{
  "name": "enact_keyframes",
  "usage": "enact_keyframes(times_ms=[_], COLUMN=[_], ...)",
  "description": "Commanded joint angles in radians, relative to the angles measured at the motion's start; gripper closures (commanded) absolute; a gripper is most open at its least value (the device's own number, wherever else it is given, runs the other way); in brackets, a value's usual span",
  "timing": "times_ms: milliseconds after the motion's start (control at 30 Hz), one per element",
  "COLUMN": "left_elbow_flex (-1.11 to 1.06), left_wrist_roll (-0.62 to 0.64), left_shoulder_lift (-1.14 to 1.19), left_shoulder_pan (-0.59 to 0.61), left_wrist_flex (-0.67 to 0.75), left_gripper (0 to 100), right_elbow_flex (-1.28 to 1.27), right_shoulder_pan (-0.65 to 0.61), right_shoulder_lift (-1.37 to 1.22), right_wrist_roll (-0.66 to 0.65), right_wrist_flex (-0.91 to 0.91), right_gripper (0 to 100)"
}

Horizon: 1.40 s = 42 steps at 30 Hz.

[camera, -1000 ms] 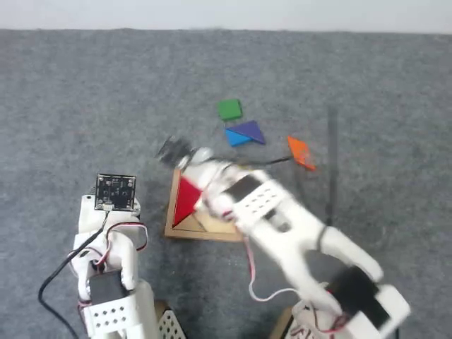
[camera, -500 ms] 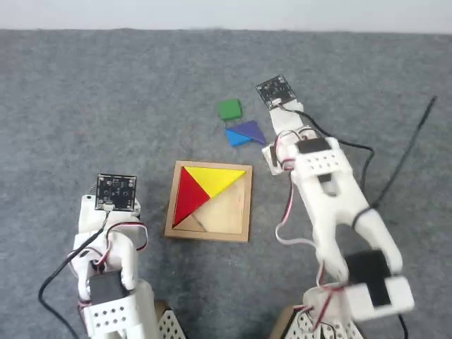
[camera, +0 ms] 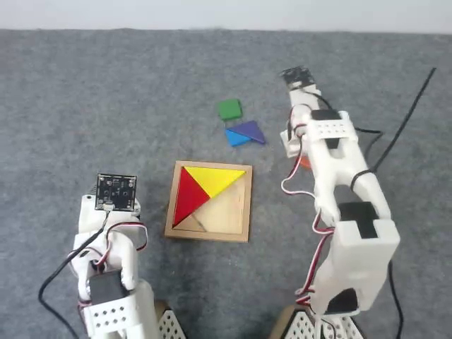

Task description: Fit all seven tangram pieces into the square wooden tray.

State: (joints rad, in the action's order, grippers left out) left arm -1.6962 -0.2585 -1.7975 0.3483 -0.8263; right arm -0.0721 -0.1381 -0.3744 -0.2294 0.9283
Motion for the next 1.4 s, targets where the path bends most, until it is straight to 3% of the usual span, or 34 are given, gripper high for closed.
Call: enact_keyframes(times_ms=[0,167,333,500,600,733,1100,1367], left_elbow_flex=[0.015,0.015,0.015,0.015,0.015,0.015,0.015,0.015], left_wrist_roll=[-0.009,-0.011,-0.011,-0.011,-0.011,-0.011,-0.011,-0.011], left_shoulder_lift=[-0.023,-0.023,-0.023,-0.023,-0.023,-0.023,-0.023,-0.023], left_shoulder_pan=[0.003,0.003,0.003,0.003,0.003,0.003,0.002,0.002], left_wrist_flex=[-0.003,-0.003,-0.003,-0.003,-0.003,-0.003,-0.002,-0.002], left_gripper=[99,99,99,99,99,99,99,99], right_elbow_flex=[0.066,0.135,0.282,0.382,0.4,0.4,0.381,0.219], right_shoulder_pan=[0.028,0.094,0.226,0.246,0.295,0.323,0.022,-0.044], right_shoulder_lift=[0.01,-0.004,-0.064,-0.085,-0.054,0.004,0.022,0.021], right_wrist_roll=[0.009,0.012,0.144,0.19,0.275,0.281,0.077,0.023], right_wrist_flex=[0.015,0.142,0.228,0.318,0.332,0.334,0.438,0.225], right_gripper=[91.3,91.4,91.3,90.9,85.3,75.4,78.6,78.6])
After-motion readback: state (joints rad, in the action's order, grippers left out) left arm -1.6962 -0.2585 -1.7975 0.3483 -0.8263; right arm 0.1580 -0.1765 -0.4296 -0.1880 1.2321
